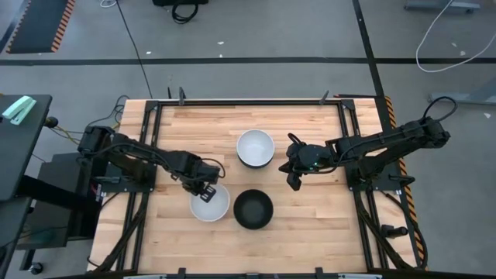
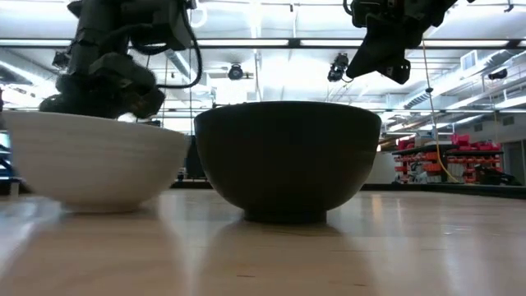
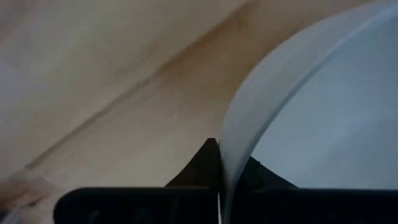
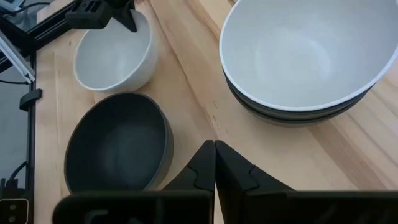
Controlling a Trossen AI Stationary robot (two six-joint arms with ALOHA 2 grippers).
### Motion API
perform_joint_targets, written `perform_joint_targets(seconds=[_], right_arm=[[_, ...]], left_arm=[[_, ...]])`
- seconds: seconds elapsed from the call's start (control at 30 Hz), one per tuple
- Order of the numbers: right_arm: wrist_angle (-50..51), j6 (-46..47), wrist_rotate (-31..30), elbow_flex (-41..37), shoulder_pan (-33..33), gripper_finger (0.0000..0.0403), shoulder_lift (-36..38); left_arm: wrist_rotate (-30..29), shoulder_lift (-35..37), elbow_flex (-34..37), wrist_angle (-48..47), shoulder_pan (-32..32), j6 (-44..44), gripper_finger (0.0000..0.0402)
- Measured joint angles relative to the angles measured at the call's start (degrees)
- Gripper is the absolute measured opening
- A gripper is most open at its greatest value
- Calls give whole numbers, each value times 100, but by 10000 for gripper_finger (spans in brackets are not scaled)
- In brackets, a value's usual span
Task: Nest bowls inside each other
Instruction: Stack the white bowl on top of the white bowl
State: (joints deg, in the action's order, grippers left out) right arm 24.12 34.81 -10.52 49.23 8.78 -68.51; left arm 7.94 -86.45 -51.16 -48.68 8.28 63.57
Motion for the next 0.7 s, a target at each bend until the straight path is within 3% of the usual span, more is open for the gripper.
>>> perform_joint_targets(seconds=[0.17, 0.4, 0.7], right_arm=[[0, 0, -2, 0, 0, 11, 0], [33, 0, -60, 0, 2, 11, 0], [39, -220, -295, 0, -32, 11, 0]], left_arm=[[-384, 77, -482, -396, -243, -273, 12], [-965, 100, -1709, -1483, -769, -1033, 11], [-1263, 83, -3248, -1500, -1933, -2253, 8]])
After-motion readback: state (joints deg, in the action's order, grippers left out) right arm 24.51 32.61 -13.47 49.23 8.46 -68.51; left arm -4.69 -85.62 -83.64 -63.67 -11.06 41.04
